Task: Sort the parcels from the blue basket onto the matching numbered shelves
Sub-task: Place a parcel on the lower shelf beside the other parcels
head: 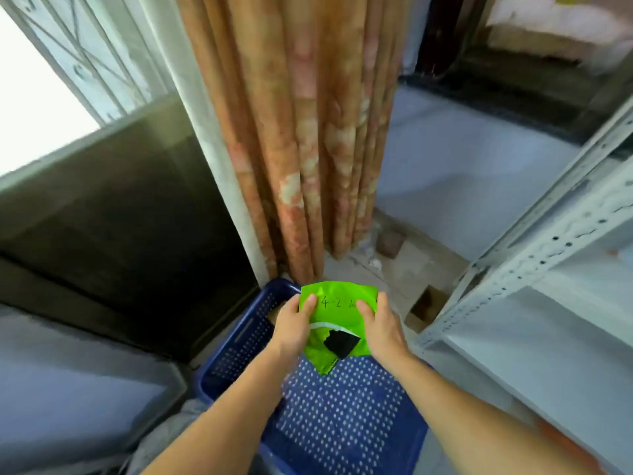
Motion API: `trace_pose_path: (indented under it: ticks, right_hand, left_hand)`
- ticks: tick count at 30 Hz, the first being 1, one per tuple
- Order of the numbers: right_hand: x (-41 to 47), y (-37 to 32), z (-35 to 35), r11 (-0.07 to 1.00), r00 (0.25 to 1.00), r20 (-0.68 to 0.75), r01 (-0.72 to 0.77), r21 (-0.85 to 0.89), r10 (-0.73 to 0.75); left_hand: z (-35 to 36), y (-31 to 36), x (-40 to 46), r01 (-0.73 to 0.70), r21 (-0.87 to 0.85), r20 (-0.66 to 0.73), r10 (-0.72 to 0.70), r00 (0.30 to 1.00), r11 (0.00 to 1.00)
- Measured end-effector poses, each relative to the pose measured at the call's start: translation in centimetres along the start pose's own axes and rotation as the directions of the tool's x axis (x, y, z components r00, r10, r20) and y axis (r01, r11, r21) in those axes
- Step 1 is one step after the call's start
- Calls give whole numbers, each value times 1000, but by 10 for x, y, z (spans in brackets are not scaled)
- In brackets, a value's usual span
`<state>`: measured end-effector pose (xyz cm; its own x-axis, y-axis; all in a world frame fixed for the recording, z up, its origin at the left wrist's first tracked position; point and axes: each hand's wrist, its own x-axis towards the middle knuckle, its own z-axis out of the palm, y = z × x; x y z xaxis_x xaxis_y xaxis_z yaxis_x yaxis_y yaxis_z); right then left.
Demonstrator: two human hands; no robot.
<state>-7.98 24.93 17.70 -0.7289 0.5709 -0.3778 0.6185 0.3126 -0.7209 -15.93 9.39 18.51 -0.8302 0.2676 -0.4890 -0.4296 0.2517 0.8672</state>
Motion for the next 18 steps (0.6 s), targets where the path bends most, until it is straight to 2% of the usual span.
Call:
trace_pose_path:
  ticks: [6,9,12,18]
  right_hand:
    - [-54,-166,-144,979,982,-100,173,109,-162]
    - [-70,-220,-201,967,958,-170,246,69,-231]
    - [-76,-254,-248,950,930,-218,310,33,-296]
    - [-97,-271,-316,912,871,-323,406,53,-369]
  left_hand:
    - [-5,206,-92,-138,-43,-60,135,989,989]
    - [1,281,-129,-234,-10,-89,233,969,972]
    - [13,335,-151,-367,79,-114,374,920,927]
    - [48,377,-176,-486,122,-131,500,856,865]
